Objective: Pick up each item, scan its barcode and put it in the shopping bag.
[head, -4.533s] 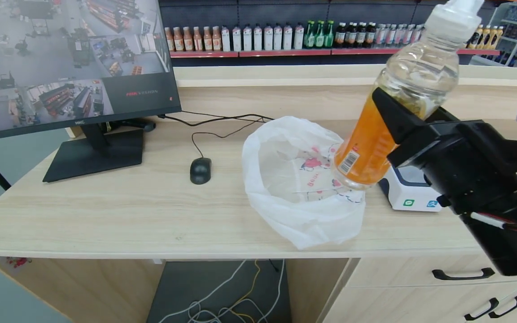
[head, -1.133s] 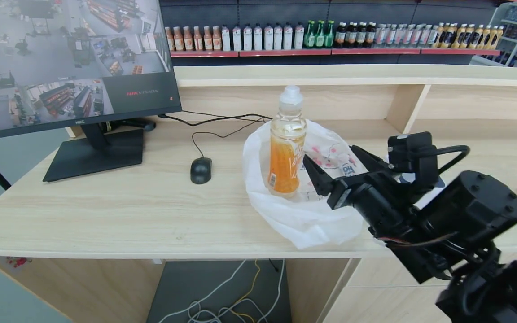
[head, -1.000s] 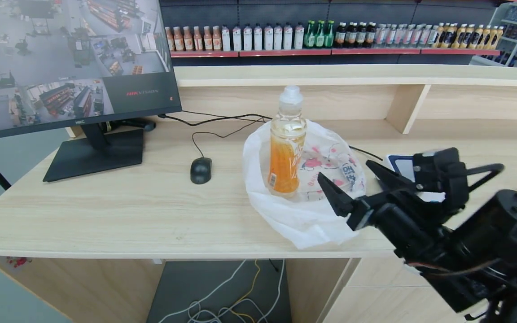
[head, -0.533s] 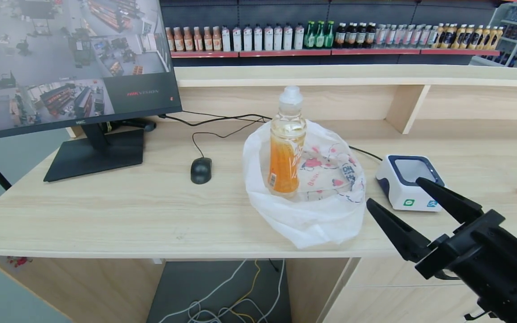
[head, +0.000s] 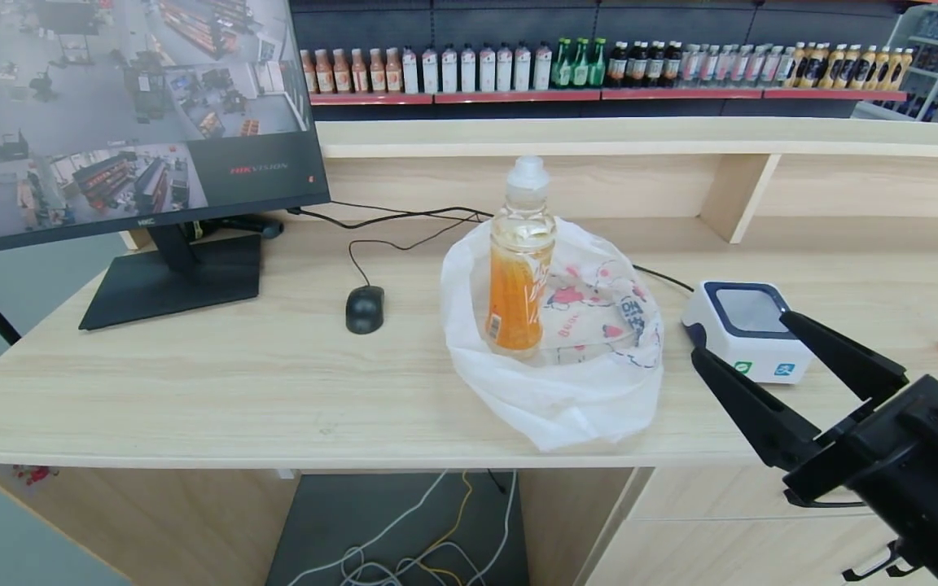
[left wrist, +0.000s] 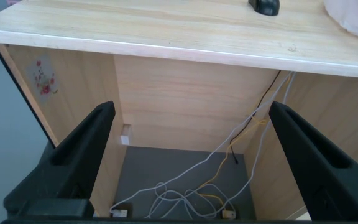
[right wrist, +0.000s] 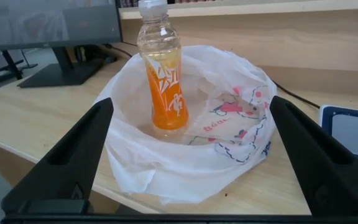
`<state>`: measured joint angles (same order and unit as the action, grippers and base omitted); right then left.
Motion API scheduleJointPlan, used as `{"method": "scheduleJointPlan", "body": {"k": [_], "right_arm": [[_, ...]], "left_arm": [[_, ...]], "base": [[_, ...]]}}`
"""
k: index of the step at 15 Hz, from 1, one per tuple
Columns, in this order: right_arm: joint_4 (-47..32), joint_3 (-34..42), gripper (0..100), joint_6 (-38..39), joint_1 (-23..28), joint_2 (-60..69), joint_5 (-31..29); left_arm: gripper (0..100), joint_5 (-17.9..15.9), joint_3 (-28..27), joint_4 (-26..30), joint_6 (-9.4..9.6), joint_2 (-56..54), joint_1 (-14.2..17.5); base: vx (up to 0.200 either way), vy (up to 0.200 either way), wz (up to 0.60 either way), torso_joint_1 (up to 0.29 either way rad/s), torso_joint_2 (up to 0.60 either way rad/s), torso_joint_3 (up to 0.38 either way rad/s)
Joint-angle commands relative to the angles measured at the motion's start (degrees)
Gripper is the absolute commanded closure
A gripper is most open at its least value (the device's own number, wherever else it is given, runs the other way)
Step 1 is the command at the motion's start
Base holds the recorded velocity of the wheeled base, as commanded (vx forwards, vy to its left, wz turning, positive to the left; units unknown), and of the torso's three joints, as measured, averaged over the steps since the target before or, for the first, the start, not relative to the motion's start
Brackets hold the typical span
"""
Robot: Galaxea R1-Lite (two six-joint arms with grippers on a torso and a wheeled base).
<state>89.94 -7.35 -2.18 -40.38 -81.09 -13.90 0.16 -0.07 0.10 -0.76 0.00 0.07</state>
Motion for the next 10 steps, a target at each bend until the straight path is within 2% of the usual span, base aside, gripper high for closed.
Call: {"method": "scheduleJointPlan", "body": {"k": [1, 8, 10], "right_arm": [[0.1, -0.3, 0, 0.0, 0.0, -0.6, 0.0], [0.1, -0.2, 0, 0.2, -0.1, 0.2, 0.0], [0.1, -0.3, 0, 0.1, 0.0, 0.1, 0.0]], "left_arm": [[0, 0.0, 0.0, 0.0, -0.04, 0.0, 0.0], [0, 0.0, 0.0, 0.0, 0.23, 0.0, 0.0], [0, 0.0, 0.0, 0.0, 0.05, 0.0, 0.0]], "base": [[0.0, 0.0, 0.0, 0.0, 0.0, 0.0], [0.0, 0.0, 0.0, 0.0, 0.0, 0.0], [0.0, -0.2, 0.0, 0.0, 0.0, 0.0]]}}
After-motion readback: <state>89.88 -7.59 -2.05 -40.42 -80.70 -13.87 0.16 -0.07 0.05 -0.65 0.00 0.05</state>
